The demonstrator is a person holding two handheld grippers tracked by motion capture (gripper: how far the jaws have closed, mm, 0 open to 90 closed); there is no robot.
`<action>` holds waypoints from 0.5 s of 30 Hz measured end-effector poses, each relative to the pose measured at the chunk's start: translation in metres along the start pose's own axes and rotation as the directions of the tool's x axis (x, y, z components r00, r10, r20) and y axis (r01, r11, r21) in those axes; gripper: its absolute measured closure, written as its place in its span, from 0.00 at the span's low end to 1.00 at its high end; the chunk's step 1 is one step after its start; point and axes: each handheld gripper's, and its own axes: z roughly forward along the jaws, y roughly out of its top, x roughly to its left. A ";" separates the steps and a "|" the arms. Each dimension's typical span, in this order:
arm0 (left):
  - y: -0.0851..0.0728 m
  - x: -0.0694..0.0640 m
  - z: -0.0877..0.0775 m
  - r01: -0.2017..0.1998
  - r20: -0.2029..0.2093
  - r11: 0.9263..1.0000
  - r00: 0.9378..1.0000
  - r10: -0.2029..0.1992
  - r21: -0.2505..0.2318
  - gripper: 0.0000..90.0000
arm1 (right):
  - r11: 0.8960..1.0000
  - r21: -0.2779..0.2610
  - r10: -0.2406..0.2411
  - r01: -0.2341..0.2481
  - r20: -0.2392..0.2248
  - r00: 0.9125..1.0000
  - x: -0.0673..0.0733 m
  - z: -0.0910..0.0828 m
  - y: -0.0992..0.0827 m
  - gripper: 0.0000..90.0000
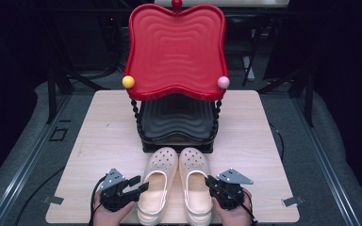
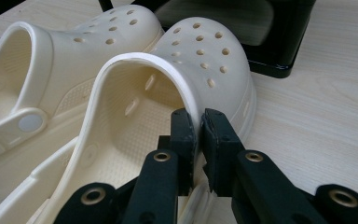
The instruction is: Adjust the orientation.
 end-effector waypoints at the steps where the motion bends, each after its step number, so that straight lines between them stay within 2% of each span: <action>1: 0.000 -0.002 0.003 -0.004 -0.003 1.000 1.000 0.004 0.011 0.64 | 0.998 -0.060 0.011 -0.010 0.004 1.000 0.001 0.006 -0.001 0.92; 3: 0.001 -0.005 0.004 -0.022 -0.030 1.000 0.999 0.023 0.015 0.66 | 1.000 -0.013 0.016 -0.016 -0.015 1.000 0.001 0.005 0.001 0.92; 4: 0.003 -0.005 0.004 -0.028 -0.035 0.999 0.999 0.029 0.021 0.67 | 0.997 -0.064 0.035 -0.036 -0.016 0.999 0.003 0.009 0.000 0.92; 5: 0.003 -0.004 0.004 -0.027 -0.039 0.999 0.999 0.028 0.024 0.69 | 0.998 -0.047 0.038 -0.039 -0.030 0.999 0.003 0.008 0.002 0.92; 9: 0.004 -0.002 0.004 0.009 -0.037 1.000 0.999 -0.008 0.018 0.81 | 0.996 -0.040 0.079 -0.082 -0.068 0.995 0.005 0.010 0.002 0.92; 12: 0.005 -0.007 0.006 -0.001 -0.039 1.000 0.999 0.002 0.017 0.82 | 0.995 -0.035 0.086 -0.089 -0.080 0.993 0.009 0.010 0.003 0.91; 14: 0.006 -0.010 0.009 0.007 -0.021 1.000 1.000 -0.007 0.017 0.82 | 0.993 -0.039 0.109 -0.114 -0.098 0.989 0.009 0.011 0.004 0.91; 15: 0.006 -0.012 0.010 -0.001 -0.024 1.000 1.000 0.002 0.023 0.82 | 0.992 -0.037 0.114 -0.119 -0.106 0.988 0.009 0.011 0.005 0.91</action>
